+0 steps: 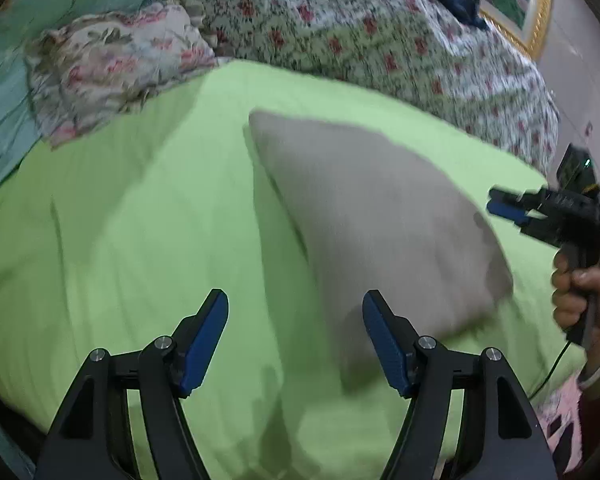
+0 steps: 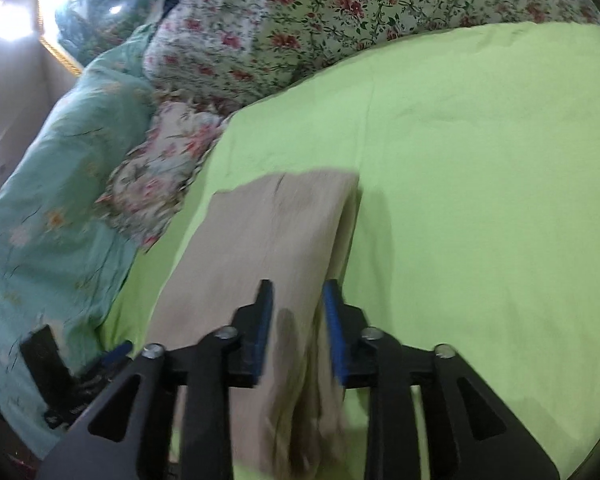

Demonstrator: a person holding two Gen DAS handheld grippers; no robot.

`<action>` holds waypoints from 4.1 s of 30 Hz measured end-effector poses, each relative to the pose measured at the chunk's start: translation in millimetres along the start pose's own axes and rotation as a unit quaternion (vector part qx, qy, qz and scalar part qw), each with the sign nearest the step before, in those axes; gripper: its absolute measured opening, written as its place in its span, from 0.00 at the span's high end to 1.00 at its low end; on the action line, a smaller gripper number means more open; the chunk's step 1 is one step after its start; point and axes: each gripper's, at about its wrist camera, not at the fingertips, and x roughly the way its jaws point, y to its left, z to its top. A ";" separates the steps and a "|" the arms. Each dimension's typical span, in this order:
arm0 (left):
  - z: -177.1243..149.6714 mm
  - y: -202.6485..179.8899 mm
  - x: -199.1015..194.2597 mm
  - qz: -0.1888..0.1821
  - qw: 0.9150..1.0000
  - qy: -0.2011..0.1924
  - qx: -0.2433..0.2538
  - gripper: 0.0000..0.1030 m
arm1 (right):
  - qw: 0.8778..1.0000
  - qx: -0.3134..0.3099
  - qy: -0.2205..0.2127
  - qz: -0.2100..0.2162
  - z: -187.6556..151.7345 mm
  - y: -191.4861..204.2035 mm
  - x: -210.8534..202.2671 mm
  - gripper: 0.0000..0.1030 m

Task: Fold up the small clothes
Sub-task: 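Grasp the end of the folded strip with both grippers, then lift the strip end with both grippers and fold it over onto itself, then open both grippers and withdraw them from the folded sweater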

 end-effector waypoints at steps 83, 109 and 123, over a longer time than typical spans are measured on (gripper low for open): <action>67.3 -7.1 86.5 -0.104 0.994 0.044 0.000 0.80 | 0.993 -0.053 0.053 -0.088 -15.2 39.0 83.3 0.88; -6.4 -28.4 44.9 -0.067 0.995 0.060 0.035 0.54 | 0.991 -0.060 0.054 -0.103 -102.3 38.5 12.4 0.78; -22.1 -18.2 17.0 -0.024 0.997 0.067 0.028 0.37 | 0.987 -0.049 0.046 -0.147 -113.0 28.5 -24.3 0.58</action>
